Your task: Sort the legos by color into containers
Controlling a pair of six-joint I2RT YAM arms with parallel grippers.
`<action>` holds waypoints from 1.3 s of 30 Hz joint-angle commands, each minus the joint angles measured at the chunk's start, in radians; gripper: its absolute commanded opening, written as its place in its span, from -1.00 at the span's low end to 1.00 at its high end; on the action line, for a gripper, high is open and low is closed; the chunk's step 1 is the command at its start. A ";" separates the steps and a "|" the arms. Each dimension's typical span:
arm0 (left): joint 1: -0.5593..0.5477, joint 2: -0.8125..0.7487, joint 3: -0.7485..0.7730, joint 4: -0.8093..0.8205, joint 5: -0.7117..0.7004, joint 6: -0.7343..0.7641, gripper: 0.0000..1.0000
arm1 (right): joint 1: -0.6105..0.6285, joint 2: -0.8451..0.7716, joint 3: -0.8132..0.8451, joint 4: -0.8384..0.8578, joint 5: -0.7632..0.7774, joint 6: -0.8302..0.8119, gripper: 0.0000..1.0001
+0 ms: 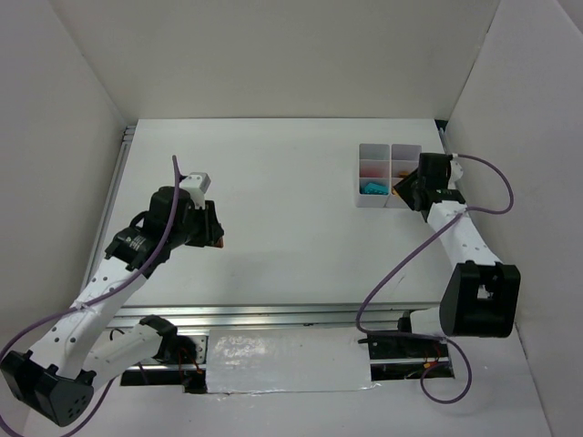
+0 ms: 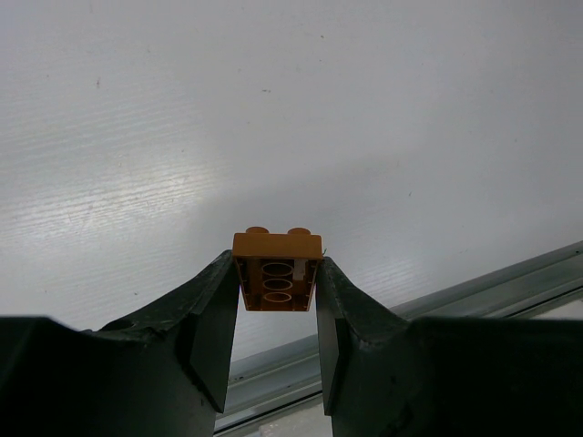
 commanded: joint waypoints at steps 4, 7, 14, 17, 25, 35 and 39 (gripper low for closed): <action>-0.002 -0.009 0.014 0.029 0.016 0.016 -1.00 | -0.030 0.096 0.081 0.059 0.094 0.182 -1.00; 0.000 -0.007 0.014 0.028 0.016 0.018 -1.00 | -0.053 0.111 0.069 0.081 0.125 0.278 -1.00; -0.002 -0.004 0.014 0.031 0.016 0.021 -1.00 | -0.070 0.232 0.189 0.047 0.088 0.395 -1.00; -0.002 -0.004 0.014 0.029 0.016 0.021 -1.00 | -0.068 0.277 0.206 0.065 0.050 0.411 -1.00; 0.000 0.004 0.016 0.032 0.042 0.027 -1.00 | -0.068 0.289 0.186 0.093 0.019 0.419 -0.94; -0.002 -0.004 0.012 0.032 0.046 0.027 -1.00 | -0.068 0.278 0.160 0.087 0.025 0.425 -0.64; -0.002 -0.006 0.012 0.031 0.046 0.025 -1.00 | -0.068 0.262 0.126 0.116 0.019 0.431 -0.40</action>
